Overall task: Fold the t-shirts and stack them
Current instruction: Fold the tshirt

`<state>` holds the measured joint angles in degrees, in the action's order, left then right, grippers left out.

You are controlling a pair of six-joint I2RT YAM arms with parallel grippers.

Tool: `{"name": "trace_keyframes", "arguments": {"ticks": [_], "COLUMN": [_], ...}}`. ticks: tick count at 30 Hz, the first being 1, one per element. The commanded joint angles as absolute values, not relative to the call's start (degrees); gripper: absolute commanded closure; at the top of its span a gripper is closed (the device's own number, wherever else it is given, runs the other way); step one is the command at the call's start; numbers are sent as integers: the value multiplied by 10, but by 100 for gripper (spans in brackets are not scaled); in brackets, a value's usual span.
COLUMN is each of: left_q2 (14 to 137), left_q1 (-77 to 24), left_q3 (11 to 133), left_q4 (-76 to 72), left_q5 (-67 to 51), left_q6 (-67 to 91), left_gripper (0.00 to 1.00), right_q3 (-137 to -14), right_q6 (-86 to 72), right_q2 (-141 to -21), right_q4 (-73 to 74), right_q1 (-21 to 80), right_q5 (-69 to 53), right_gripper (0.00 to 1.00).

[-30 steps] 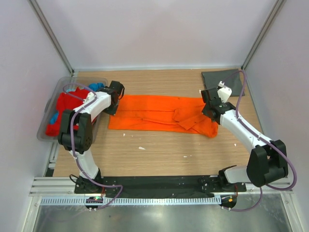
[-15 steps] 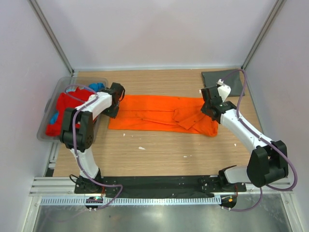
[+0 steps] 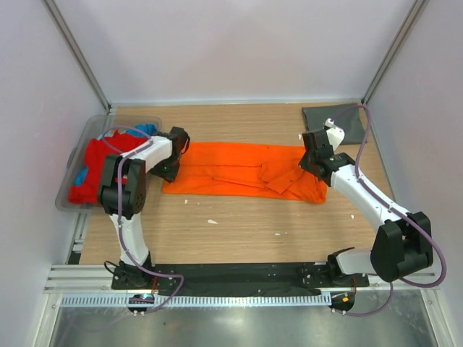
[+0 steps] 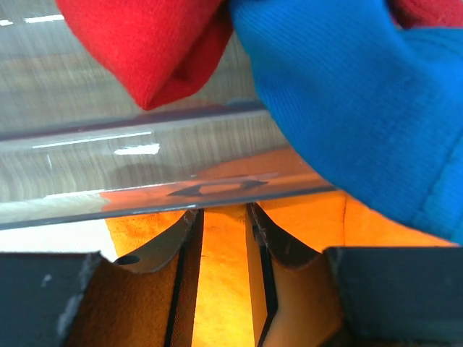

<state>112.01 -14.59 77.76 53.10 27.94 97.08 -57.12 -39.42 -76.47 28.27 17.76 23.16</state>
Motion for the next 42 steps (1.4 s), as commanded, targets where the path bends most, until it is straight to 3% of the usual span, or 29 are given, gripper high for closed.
{"name": "trace_keyframes", "arguments": {"ticks": [1, 8, 25, 32, 34, 42], "left_q2": [1123, 1096, 1164, 1170, 1172, 1165], "left_q1": [-143, -147, -146, -147, -146, -148], "left_q3": [798, 814, 858, 865, 870, 876], "left_q4": [558, 584, 627, 624, 627, 636], "left_q5": [306, 316, 316, 325, 325, 322], "left_q6": [988, 1025, 1031, 1016, 1012, 1005], "left_gripper": [69, 70, 72, 85, 100, 100], "right_q3": [-565, -562, -563, -565, -567, -574], "right_q6": [-396, -390, -399, -399, -399, -398], "right_q2": [-739, -734, -725, -723, -723, -722], "right_q4": [255, 256, 255, 256, 258, 261], "right_q1": [175, 175, 175, 175, 175, 174], "right_q5": [225, 233, 221, 220, 221, 225], "right_gripper": [99, 99, 99, 99, 99, 99]}}
